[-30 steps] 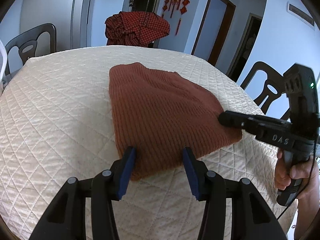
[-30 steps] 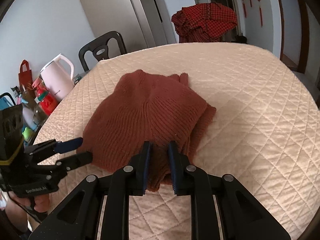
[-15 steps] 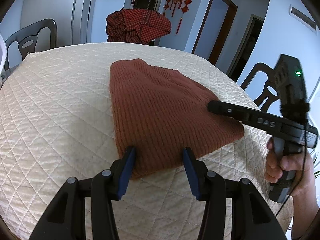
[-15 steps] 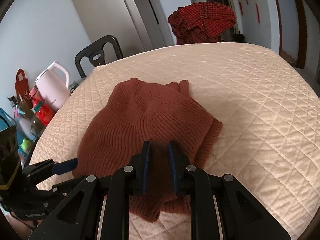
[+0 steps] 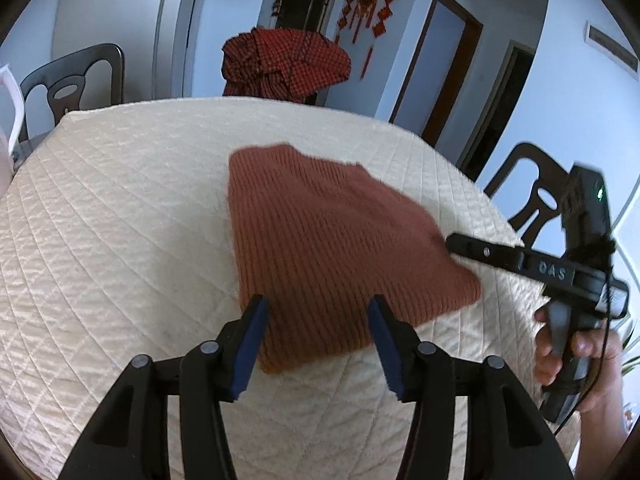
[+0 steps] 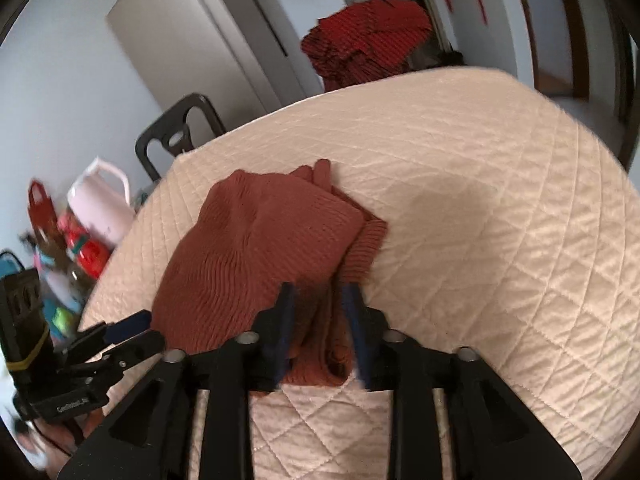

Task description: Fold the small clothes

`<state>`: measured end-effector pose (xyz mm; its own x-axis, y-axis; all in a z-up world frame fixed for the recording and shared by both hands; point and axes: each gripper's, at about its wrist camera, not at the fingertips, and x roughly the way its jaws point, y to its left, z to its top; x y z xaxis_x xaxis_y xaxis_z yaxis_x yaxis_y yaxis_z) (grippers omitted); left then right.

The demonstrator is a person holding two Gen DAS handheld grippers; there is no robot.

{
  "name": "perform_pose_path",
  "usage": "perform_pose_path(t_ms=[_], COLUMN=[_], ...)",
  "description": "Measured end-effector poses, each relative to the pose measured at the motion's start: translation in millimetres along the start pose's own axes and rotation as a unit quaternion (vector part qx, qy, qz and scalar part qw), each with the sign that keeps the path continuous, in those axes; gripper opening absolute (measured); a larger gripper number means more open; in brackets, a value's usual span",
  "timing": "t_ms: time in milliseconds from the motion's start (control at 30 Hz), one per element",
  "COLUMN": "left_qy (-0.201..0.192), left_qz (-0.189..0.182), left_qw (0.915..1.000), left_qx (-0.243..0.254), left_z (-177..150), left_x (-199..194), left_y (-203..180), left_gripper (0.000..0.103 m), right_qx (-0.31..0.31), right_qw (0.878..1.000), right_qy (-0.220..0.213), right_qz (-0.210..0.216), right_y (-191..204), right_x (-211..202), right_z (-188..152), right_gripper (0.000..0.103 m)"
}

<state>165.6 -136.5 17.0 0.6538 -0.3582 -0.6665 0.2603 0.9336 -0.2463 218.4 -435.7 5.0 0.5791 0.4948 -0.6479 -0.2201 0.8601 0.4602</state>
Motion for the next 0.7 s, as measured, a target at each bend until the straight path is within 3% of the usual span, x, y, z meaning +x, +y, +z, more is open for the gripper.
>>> perform_pose_path(t_ms=[267,433,700], left_qy=[0.001,0.009,0.018], left_qz=[0.040,0.034,0.016], left_qw=[0.9989,0.9986,0.9983], left_qx=[-0.025,-0.039,-0.053], left_z=[22.5,27.5,17.7], left_x=[20.8,38.0,50.5], left_y=[23.5,29.1,30.1], left_gripper=[0.061,0.062,0.070], right_qx=[0.048,0.064,0.063], right_qw=[0.998,0.997,0.996], right_qy=[0.004,0.009,0.004], right_qz=[0.030,0.040,0.068], right_y=[-15.2,-19.2,-21.0], right_x=[16.5,29.7,29.6], right_z=[7.8,12.9,6.9], right_gripper=[0.052,0.052,0.053])
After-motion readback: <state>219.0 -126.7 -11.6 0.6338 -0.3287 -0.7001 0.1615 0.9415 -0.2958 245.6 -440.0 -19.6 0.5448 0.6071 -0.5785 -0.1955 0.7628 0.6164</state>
